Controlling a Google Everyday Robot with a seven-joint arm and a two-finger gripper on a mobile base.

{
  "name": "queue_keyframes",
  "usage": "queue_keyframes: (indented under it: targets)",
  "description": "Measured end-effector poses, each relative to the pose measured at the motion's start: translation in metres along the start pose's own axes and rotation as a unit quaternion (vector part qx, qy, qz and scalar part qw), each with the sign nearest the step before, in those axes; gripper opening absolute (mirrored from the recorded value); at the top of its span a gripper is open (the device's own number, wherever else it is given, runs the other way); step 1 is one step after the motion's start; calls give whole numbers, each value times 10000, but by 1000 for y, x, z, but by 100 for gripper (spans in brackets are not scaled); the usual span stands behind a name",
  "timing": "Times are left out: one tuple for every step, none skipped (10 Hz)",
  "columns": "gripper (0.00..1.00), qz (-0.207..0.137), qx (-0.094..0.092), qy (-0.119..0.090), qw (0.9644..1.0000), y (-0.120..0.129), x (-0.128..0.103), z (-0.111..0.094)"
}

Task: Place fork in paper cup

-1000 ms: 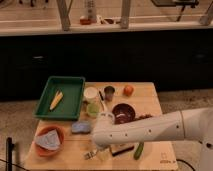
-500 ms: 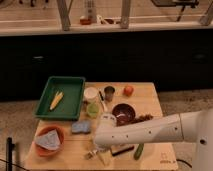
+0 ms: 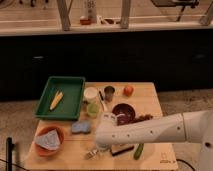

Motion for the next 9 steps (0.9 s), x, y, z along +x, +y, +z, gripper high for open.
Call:
queue_keyframes:
  targets:
    - [0, 27, -29, 5, 10000, 3, 2, -2]
    - [0, 30, -30, 2, 10000, 3, 2, -2]
    - [0, 0, -35, 23, 10000, 2, 1, -1]
    - [0, -81, 7, 35, 10000, -4, -1, 3]
    - [0, -76, 18, 31, 10000, -4, -1, 1]
    - [0, -75, 32, 35, 10000, -5, 0, -1]
    - [0, -86, 33, 34, 10000, -5, 0, -1]
    - [0, -178, 75, 42, 9998, -9, -3, -5]
    - [0, -334, 153, 53, 9993, -16, -9, -11]
